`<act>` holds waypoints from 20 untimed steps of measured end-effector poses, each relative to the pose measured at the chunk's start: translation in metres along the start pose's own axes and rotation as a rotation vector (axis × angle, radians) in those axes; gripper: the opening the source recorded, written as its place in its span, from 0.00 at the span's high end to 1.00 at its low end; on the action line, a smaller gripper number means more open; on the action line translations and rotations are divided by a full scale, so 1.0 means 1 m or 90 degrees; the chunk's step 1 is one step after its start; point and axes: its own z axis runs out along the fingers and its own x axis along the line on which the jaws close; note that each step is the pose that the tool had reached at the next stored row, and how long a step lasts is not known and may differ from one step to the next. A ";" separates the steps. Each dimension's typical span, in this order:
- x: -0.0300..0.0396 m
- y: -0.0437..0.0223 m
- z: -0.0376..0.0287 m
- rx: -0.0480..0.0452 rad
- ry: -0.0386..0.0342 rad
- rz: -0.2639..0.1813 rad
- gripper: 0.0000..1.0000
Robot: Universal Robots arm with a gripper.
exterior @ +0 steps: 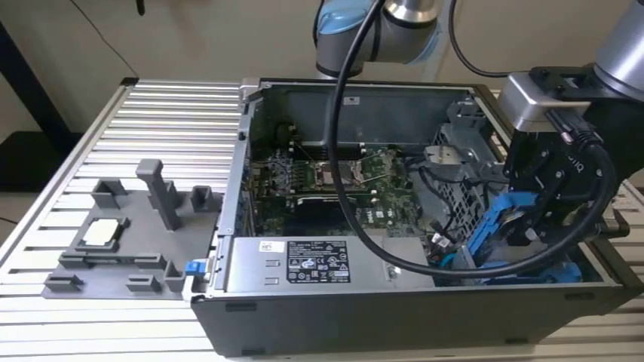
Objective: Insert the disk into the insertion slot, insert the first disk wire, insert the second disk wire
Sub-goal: 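Insert the disk into the insertion slot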
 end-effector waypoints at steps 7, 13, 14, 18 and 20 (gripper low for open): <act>-0.0005 0.0007 -0.0213 0.0001 0.0006 0.000 0.60; -0.0012 0.0015 -0.0353 0.0154 -0.0015 0.000 0.60; -0.0012 0.0019 -0.0352 0.0271 -0.0056 -0.001 0.60; -0.0014 0.0032 -0.0355 0.0724 -0.0208 -0.002 0.60; -0.0013 0.0034 -0.0350 0.0859 -0.0299 -0.003 0.60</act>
